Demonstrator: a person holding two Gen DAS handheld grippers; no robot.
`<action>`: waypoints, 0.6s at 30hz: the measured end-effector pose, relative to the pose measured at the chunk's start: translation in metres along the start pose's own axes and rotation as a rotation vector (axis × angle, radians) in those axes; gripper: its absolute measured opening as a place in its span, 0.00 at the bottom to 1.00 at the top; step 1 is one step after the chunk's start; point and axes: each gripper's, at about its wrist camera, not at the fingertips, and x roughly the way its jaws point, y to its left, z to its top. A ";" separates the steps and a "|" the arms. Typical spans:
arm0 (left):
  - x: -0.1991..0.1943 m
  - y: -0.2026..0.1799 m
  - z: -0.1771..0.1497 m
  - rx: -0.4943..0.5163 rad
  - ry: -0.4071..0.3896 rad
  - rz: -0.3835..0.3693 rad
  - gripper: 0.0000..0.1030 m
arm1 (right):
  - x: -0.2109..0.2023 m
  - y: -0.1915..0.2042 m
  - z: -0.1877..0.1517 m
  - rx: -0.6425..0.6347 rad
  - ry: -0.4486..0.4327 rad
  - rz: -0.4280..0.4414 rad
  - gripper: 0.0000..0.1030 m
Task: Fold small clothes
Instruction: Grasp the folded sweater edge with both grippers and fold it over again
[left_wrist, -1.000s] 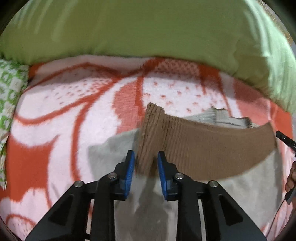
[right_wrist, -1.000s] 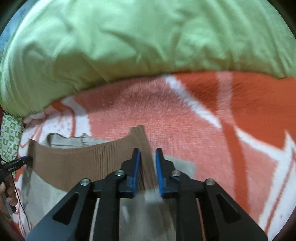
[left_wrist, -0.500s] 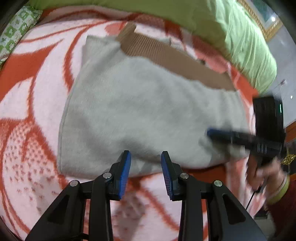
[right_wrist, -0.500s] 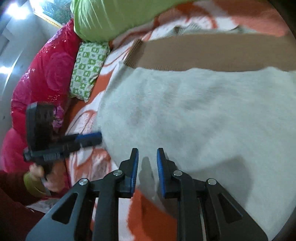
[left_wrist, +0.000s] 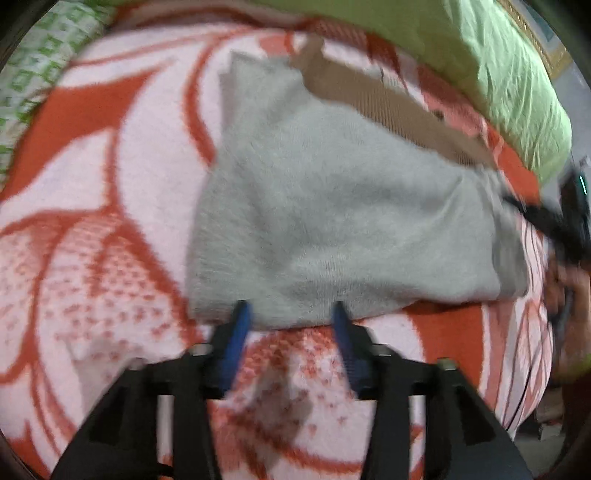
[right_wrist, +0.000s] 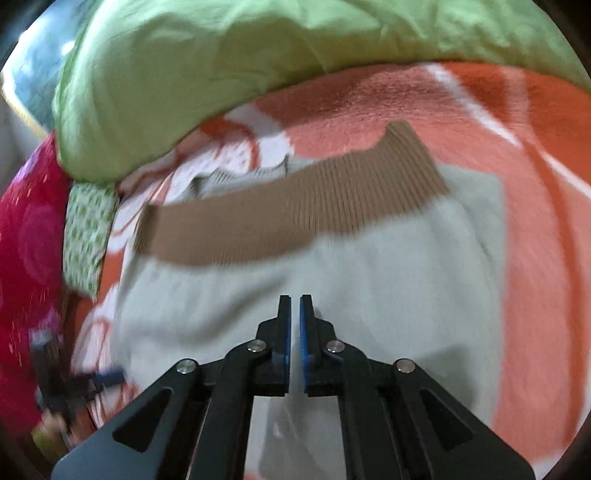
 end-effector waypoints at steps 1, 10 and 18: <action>-0.010 0.002 0.001 -0.012 -0.029 0.010 0.59 | -0.019 -0.002 -0.018 0.008 -0.012 -0.027 0.20; 0.010 0.042 0.023 -0.067 -0.010 0.078 0.74 | -0.063 -0.041 -0.091 0.092 -0.044 -0.200 0.74; 0.030 0.035 0.030 0.042 0.052 0.020 0.15 | -0.073 -0.045 -0.081 0.078 0.017 -0.140 0.06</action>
